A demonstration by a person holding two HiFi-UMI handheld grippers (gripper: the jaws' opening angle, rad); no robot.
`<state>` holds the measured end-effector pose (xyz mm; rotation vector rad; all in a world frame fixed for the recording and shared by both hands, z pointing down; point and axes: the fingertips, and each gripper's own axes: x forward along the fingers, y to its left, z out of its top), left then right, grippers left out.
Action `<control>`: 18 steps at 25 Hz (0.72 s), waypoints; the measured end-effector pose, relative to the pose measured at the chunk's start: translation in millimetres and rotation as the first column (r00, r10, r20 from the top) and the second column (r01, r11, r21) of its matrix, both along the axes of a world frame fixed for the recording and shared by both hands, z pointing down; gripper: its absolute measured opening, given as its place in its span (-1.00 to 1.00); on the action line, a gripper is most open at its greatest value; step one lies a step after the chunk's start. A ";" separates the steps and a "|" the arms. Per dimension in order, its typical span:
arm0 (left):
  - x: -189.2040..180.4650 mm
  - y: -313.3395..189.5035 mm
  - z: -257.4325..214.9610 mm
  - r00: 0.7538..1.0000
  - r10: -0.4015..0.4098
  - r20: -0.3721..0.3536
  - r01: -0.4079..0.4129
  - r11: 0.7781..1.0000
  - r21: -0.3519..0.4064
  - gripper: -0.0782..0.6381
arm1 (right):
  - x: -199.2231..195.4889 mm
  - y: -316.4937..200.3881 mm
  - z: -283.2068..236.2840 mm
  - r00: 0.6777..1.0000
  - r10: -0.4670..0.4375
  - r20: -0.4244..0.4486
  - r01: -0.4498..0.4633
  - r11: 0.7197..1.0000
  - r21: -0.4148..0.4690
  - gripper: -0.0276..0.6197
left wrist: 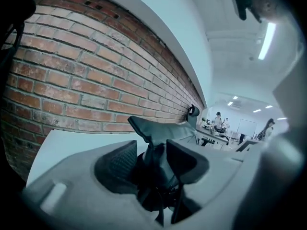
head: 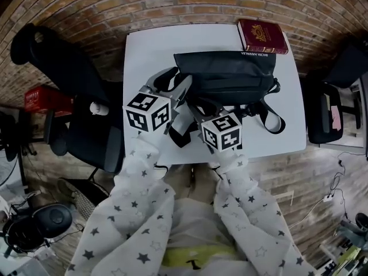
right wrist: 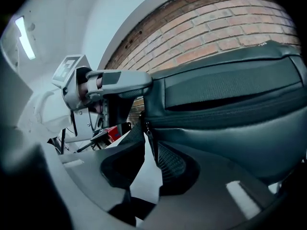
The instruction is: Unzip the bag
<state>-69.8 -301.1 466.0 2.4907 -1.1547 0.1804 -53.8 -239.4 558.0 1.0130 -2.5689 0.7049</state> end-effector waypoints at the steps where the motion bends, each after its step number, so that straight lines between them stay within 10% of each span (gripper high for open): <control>1: 2.0 -0.4 0.4 1.000 0.007 0.001 -0.007 1.000 0.000 -0.26 | 0.0 -1.1 0.7 1.000 0.009 -0.010 -0.009 1.000 0.002 -0.62; 18: 4.5 -2.7 10.7 0.996 0.084 0.022 -0.084 0.996 0.001 -0.36 | -1.8 -1.0 5.0 0.993 0.056 -0.107 -0.053 0.998 0.035 -0.86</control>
